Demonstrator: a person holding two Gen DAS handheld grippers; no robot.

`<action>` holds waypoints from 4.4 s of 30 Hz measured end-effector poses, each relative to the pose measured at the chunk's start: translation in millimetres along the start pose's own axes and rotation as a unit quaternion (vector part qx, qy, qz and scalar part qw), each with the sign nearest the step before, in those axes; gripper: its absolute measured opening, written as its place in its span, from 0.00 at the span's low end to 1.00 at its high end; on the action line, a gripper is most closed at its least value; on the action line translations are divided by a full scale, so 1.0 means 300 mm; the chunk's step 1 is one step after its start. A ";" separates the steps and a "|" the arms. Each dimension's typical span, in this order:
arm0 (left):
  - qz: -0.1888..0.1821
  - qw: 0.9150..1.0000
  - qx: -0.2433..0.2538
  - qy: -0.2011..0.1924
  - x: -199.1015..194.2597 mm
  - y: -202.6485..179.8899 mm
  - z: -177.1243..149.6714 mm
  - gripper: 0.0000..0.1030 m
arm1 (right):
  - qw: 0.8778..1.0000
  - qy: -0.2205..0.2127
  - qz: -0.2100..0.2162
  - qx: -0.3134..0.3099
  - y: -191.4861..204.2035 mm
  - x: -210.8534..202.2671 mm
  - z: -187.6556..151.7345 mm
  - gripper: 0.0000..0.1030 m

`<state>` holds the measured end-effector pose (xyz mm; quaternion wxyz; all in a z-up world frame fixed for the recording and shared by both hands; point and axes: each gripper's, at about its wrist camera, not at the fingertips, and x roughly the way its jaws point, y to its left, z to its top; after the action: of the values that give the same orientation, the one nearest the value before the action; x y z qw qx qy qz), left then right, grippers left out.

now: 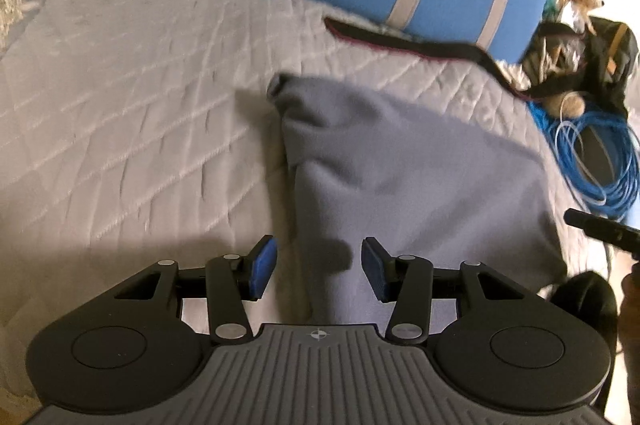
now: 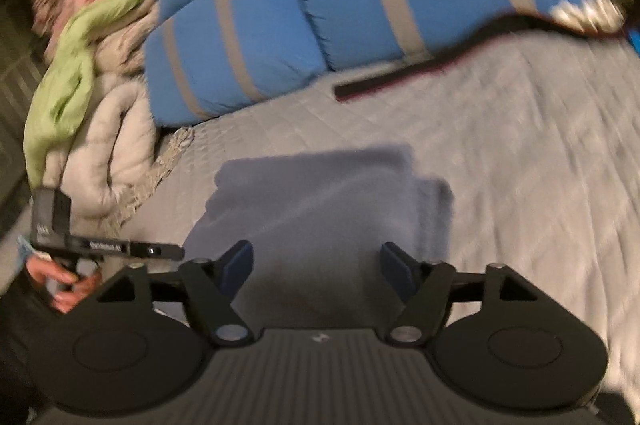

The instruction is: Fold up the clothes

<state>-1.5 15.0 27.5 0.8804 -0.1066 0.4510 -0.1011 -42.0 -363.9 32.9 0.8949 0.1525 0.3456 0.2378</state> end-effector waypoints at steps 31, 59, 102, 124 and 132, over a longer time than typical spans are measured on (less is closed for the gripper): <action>0.030 0.998 -0.017 0.046 0.100 0.001 -0.003 0.46 | 0.870 0.087 0.008 -0.485 0.639 0.832 0.149 0.45; 0.038 0.997 -0.013 0.059 0.102 -0.010 -0.025 0.47 | 0.993 0.102 0.042 -0.047 0.330 0.912 0.419 0.20; 0.038 0.997 -0.007 0.067 0.107 -0.028 -0.011 0.47 | 0.984 0.143 0.081 0.066 0.237 1.009 0.412 0.63; 0.036 0.997 -0.007 0.066 0.133 -0.012 0.005 0.47 | 0.952 0.187 0.081 0.229 0.080 1.100 0.301 0.08; 0.006 0.996 -0.048 0.069 0.109 0.032 0.020 0.47 | 0.968 0.155 0.088 0.177 0.108 0.950 0.364 0.66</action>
<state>23.0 15.9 3.0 0.8414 -0.1385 0.5160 -0.0813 207.6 -197.3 -30.5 0.7644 0.2999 0.5019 0.2718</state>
